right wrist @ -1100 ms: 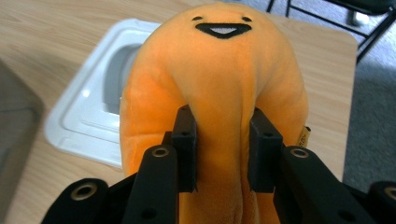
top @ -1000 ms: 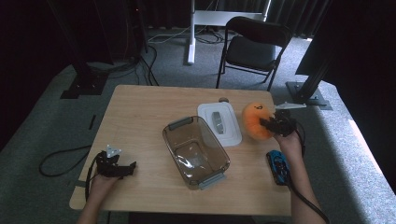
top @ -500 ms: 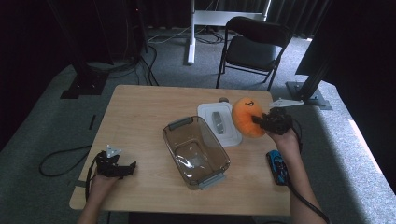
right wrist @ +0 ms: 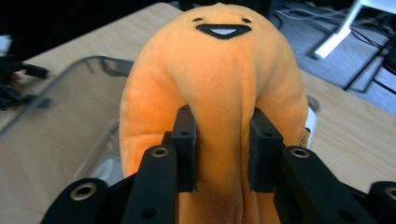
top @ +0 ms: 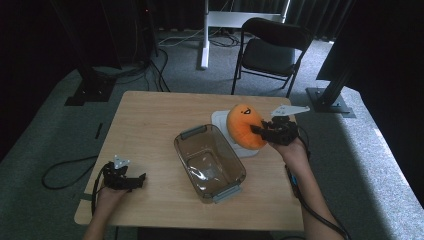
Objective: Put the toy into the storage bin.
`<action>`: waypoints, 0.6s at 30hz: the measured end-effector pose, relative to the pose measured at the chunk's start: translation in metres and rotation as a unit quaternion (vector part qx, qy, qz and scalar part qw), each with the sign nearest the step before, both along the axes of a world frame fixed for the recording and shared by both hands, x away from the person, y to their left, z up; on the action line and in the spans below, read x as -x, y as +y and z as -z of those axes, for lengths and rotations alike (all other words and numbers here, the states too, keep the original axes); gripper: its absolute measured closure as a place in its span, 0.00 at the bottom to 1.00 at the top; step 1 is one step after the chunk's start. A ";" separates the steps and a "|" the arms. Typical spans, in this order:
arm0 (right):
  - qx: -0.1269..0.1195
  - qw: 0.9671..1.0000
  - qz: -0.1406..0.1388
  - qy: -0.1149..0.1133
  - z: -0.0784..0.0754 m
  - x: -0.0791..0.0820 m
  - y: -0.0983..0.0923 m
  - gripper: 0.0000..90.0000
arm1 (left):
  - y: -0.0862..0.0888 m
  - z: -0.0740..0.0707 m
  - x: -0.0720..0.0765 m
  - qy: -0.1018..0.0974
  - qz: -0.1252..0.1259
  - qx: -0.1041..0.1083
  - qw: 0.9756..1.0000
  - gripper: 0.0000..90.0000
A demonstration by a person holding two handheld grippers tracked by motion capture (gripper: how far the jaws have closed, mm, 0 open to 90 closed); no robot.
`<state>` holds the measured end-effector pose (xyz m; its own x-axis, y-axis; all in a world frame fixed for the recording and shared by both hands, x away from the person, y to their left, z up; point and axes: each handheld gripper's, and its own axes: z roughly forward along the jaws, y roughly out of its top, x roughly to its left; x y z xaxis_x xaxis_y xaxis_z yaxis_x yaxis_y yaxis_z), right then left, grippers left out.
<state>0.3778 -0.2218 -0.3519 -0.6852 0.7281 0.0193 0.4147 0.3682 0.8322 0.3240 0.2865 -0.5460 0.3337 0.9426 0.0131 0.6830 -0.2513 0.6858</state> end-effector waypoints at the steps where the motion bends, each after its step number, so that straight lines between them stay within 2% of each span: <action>1: 0.001 1.000 -0.007 -0.001 -0.002 0.001 0.004 0.77 | 0.000 0.000 0.000 0.000 0.000 0.000 1.000 0.02; 6: -0.001 0.999 -0.036 -0.007 -0.008 0.005 0.024 0.76 | 0.000 0.000 0.000 0.001 0.000 0.000 1.000 0.02; 11: -0.015 0.997 -0.075 0.006 -0.007 0.006 0.044 0.76 | 0.000 0.000 0.000 0.001 0.001 0.000 1.000 0.02; 18: -0.003 0.993 -0.116 0.014 0.000 0.014 0.068 0.76 | 0.000 0.000 0.000 0.001 0.001 0.000 1.000 0.02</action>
